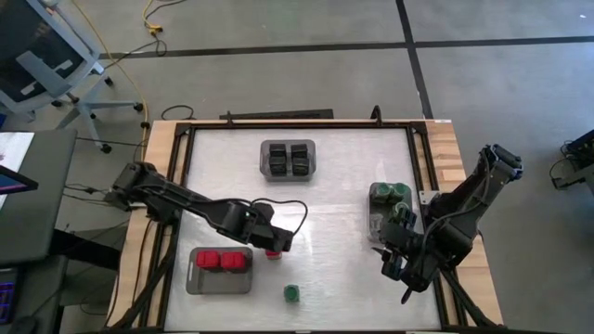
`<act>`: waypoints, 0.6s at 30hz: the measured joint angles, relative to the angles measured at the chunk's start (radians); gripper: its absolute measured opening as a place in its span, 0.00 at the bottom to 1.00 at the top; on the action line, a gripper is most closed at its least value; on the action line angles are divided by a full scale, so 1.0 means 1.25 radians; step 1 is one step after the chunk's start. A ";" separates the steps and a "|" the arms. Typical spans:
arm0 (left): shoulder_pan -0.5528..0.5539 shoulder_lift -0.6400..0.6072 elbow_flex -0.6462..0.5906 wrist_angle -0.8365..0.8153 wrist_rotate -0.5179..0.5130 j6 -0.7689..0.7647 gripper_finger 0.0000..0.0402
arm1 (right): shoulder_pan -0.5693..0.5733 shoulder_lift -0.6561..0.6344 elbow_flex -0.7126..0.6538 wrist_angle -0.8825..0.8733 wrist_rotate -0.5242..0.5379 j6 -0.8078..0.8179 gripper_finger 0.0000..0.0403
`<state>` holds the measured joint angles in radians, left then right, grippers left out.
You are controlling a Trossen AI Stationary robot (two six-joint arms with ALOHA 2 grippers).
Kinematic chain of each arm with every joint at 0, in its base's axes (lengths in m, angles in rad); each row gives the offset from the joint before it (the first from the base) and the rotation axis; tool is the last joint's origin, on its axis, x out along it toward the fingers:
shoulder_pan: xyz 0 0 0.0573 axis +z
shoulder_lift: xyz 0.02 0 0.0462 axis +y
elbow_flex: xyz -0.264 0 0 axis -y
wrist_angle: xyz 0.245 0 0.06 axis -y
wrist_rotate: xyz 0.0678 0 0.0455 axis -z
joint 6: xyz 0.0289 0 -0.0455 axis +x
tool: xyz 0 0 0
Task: Sort spices by type
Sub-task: Put the red seasoning can into the bottom black transparent bin
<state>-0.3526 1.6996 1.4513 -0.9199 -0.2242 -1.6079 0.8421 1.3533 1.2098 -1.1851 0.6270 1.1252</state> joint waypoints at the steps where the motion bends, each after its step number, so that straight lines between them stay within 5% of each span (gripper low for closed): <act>1: 0.000 0.007 0.000 -0.001 0.013 -0.017 0.86 | 0.000 0.000 0.000 0.000 0.000 0.000 0.64; 18: 0.008 0.081 0.001 -0.005 0.058 -0.064 0.86 | 0.000 0.000 0.000 0.003 0.001 -0.007 0.64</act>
<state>-0.3420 1.8011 1.4521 -0.9256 -0.1511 -1.6884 0.8419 1.3533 1.2098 -1.1816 0.6285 1.1167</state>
